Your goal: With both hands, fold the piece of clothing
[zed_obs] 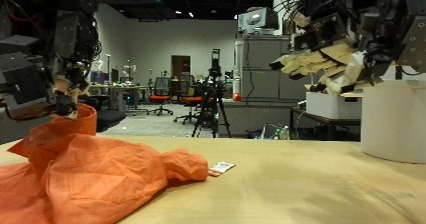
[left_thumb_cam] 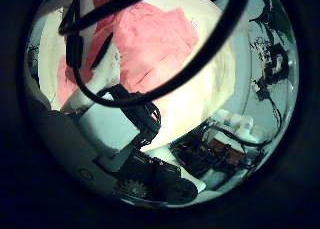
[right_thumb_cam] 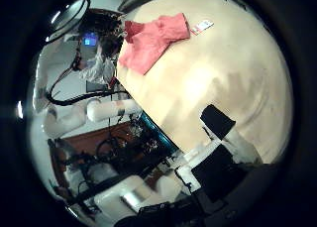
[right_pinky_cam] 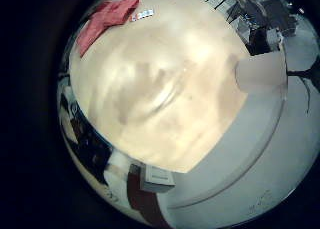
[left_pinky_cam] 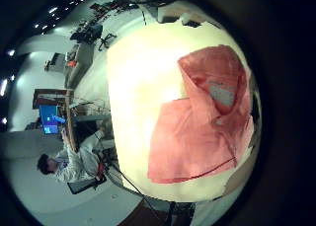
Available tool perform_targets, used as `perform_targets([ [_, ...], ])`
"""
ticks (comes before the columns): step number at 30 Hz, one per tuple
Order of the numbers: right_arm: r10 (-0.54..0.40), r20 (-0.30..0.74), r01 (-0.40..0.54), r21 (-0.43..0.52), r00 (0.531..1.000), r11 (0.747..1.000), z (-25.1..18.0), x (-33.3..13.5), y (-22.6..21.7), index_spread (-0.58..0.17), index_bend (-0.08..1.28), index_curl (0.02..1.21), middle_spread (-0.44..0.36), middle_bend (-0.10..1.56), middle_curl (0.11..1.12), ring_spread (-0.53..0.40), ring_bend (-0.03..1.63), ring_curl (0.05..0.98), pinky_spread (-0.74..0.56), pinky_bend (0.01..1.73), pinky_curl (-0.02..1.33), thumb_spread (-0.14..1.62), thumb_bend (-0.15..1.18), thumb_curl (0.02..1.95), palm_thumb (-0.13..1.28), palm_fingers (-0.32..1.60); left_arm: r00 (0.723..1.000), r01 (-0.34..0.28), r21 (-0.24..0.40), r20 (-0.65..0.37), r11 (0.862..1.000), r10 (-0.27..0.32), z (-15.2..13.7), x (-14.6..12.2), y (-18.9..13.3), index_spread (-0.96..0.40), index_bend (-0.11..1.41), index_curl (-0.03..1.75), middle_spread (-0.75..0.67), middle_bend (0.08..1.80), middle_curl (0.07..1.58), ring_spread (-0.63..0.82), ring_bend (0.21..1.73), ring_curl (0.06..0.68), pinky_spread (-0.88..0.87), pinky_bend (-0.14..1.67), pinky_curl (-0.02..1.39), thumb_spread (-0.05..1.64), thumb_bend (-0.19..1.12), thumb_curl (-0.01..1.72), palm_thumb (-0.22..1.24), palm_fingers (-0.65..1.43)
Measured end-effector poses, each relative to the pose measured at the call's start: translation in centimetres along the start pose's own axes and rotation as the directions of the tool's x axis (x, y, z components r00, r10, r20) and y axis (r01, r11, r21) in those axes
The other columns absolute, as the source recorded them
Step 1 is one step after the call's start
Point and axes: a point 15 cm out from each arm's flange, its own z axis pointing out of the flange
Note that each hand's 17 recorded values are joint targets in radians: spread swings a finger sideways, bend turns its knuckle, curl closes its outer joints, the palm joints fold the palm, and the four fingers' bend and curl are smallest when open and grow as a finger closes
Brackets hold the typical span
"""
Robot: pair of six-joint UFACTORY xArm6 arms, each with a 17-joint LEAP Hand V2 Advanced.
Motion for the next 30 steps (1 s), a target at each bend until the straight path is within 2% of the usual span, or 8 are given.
perform_targets([
  [5,0.000,-0.001,0.000,0.001,1.000,1.000,0.0,0.0,0.0,-0.320,0.18,0.33,0.081,0.18,0.30,0.254,0.29,0.216,0.42,0.39,0.26,1.08,-0.01,0.69,0.93,0.15,0.997,0.069,0.066,-0.033,0.995,-0.067,-1.6,-2.5,3.0,-0.39,1.25,0.78,-0.26,0.55,0.48,0.04,0.37,0.174,0.19,0.13,0.07,1.19,0.08,0.47,0.74,0.49],
  [12,-0.003,0.002,0.003,0.001,1.000,1.000,0.0,-0.1,-0.1,-0.318,0.18,0.33,0.077,0.18,0.29,0.244,0.28,0.220,0.42,0.38,0.26,1.08,-0.02,0.69,0.93,0.16,0.990,0.138,-0.017,-0.006,0.990,-0.138,0.1,-7.3,9.6,-0.40,1.31,0.80,-0.31,0.58,0.51,0.01,0.39,0.184,0.18,0.15,0.08,1.19,0.04,0.51,0.74,0.44],
  [17,-0.001,0.006,0.001,0.005,1.000,1.000,-0.2,-0.4,-0.1,-0.320,0.18,0.33,0.067,0.18,0.29,0.242,0.28,0.224,0.43,0.37,0.27,1.09,-0.01,0.69,0.92,0.17,0.978,0.199,0.006,-0.068,0.980,-0.198,0.4,-7.9,12.5,-0.42,1.30,0.79,-0.31,0.59,0.53,0.01,0.43,0.195,0.17,0.16,0.09,1.17,-0.03,0.52,0.65,0.44],
  [20,0.006,0.008,-0.006,-0.011,1.000,1.000,-0.6,-0.9,0.6,-0.314,0.17,0.33,0.080,0.18,0.29,0.243,0.28,0.228,0.43,0.37,0.27,1.10,-0.02,0.68,0.88,0.18,0.969,0.221,0.040,-0.118,0.974,-0.215,-1.2,-6.2,13.0,-0.39,1.02,0.71,-0.21,0.49,0.52,0.03,0.53,0.225,0.18,0.25,0.14,1.15,-0.07,0.47,0.48,0.30],
  [24,0.060,0.004,-0.060,-0.011,0.998,0.998,-2.2,-2.3,2.3,-0.310,0.17,0.33,0.092,0.18,0.30,0.254,0.28,0.231,0.43,0.37,0.27,1.13,-0.04,0.64,0.78,0.18,0.961,0.231,0.035,-0.164,0.972,-0.222,-3.0,-3.2,13.4,-0.27,0.67,0.61,-0.06,0.40,0.49,0.12,0.62,0.251,0.24,0.36,0.19,1.11,-0.07,0.41,0.33,0.14],
  [25,0.073,0.000,-0.073,-0.005,0.997,0.997,-2.8,-2.6,2.8,-0.310,0.17,0.33,0.094,0.18,0.30,0.255,0.28,0.232,0.43,0.37,0.28,1.14,-0.04,0.63,0.76,0.18,0.961,0.221,0.028,-0.176,0.975,-0.213,-3.4,-1.8,13.1,-0.25,0.63,0.60,-0.03,0.38,0.48,0.14,0.62,0.251,0.25,0.36,0.20,1.10,-0.06,0.40,0.31,0.14],
  [27,0.102,-0.013,-0.101,0.023,0.995,0.995,-3.9,-3.1,3.3,-0.312,0.17,0.32,0.097,0.18,0.30,0.257,0.29,0.234,0.43,0.37,0.28,1.16,-0.03,0.61,0.73,0.18,0.962,0.199,0.014,-0.192,0.980,-0.192,-4.1,1.0,12.9,-0.14,0.44,0.53,0.07,0.34,0.45,0.21,0.64,0.252,0.31,0.40,0.22,1.06,-0.06,0.37,0.23,0.07],
  [30,0.139,-0.018,-0.139,0.033,0.990,0.990,-4.5,-3.9,3.7,-0.320,0.18,0.32,0.099,0.19,0.30,0.256,0.28,0.235,0.42,0.37,0.28,1.17,-0.02,0.59,0.71,0.19,0.965,0.167,-0.018,-0.200,0.986,-0.167,-4.5,5.2,13.5,-0.07,0.34,0.49,0.15,0.31,0.42,0.29,0.63,0.242,0.36,0.40,0.23,1.01,-0.05,0.35,0.19,0.05],
])
